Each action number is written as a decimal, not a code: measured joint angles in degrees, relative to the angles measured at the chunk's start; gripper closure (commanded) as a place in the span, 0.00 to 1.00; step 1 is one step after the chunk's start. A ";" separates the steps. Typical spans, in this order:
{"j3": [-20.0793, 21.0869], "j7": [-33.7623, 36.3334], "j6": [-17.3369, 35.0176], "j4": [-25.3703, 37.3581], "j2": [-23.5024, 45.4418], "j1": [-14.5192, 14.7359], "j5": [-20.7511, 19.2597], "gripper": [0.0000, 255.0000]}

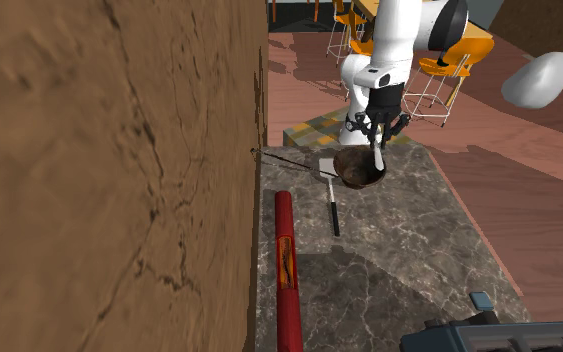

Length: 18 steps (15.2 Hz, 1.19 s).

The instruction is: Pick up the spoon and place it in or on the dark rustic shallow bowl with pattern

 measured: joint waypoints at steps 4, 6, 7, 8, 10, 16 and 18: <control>0.44 -0.56 3.14 -2.65 0.51 0.34 0.74 1.00; 0.82 -0.67 4.81 -3.63 1.17 0.53 1.13 1.00; 0.83 -0.93 5.58 -4.10 1.51 0.54 1.25 1.00; 0.90 -1.28 6.81 -4.77 2.13 0.56 1.47 1.00; 1.07 -1.42 7.81 -5.54 2.36 0.71 1.73 1.00; 1.10 -1.49 8.14 -5.71 2.48 0.73 1.80 0.00; 1.10 -1.49 8.14 -5.71 2.48 0.73 1.80 0.00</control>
